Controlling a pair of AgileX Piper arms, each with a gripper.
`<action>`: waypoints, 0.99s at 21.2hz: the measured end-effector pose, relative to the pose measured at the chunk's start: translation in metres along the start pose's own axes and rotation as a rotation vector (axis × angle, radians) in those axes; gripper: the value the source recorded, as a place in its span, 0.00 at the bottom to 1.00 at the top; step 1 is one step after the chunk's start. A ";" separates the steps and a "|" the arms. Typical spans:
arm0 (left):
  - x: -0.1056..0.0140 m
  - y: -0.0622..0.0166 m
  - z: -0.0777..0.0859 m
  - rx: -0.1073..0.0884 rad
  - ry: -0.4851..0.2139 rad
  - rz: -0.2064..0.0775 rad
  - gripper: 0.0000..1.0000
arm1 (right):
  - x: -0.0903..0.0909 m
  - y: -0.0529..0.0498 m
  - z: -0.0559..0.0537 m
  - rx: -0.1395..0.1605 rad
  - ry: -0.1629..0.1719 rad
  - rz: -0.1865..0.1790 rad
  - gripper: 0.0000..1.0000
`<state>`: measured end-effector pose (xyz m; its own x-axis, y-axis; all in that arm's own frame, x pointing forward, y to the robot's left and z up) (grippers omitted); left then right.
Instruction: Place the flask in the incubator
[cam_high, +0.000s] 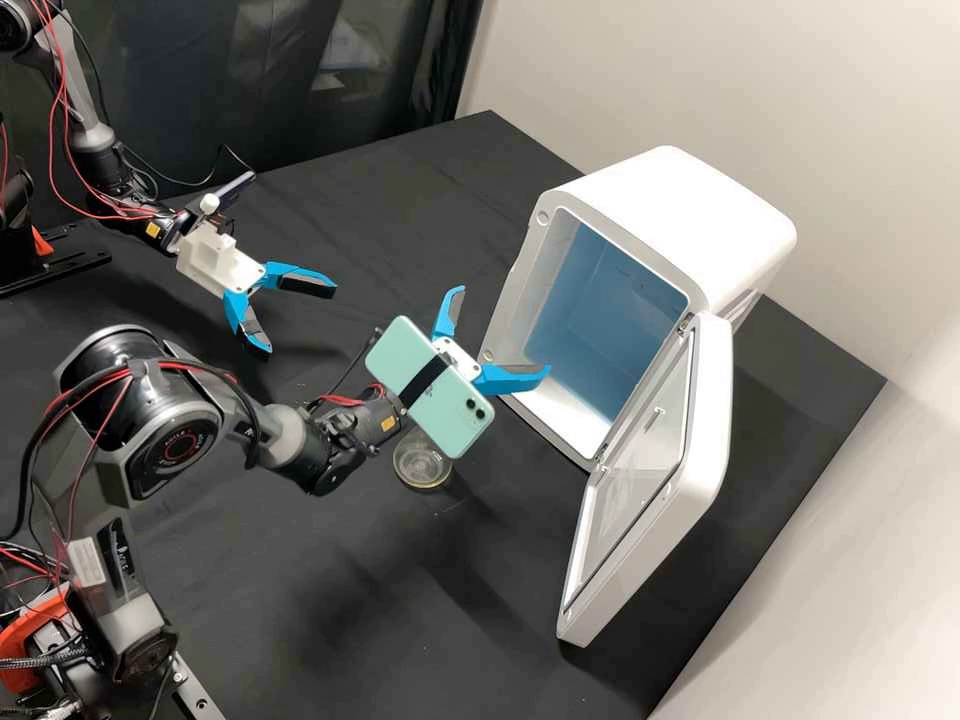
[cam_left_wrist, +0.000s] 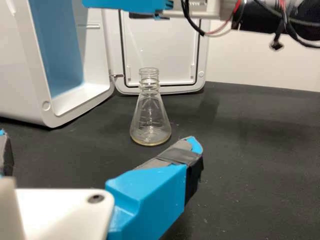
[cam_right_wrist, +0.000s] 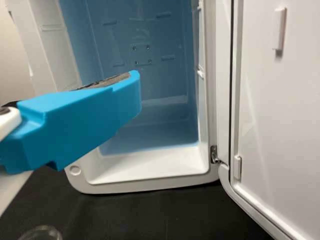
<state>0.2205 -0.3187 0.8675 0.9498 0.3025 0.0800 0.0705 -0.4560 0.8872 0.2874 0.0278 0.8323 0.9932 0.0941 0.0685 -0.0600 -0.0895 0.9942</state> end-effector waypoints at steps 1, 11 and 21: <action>0.000 0.0002 0.001 0.001 -0.005 0.001 1.00 | -0.005 0.000 0.003 0.000 0.005 -0.004 1.00; -0.008 0.0023 0.014 0.011 -0.047 0.019 1.00 | -0.054 -0.010 0.045 0.000 -0.117 -0.121 1.00; -0.008 0.0030 0.015 0.012 -0.048 0.022 1.00 | -0.069 -0.035 0.062 0.028 -0.187 -0.261 1.00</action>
<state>0.2175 -0.3348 0.8629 0.9647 0.2516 0.0774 0.0526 -0.4724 0.8798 0.2273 -0.0370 0.7874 0.9761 -0.0656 -0.2072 0.1989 -0.1143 0.9733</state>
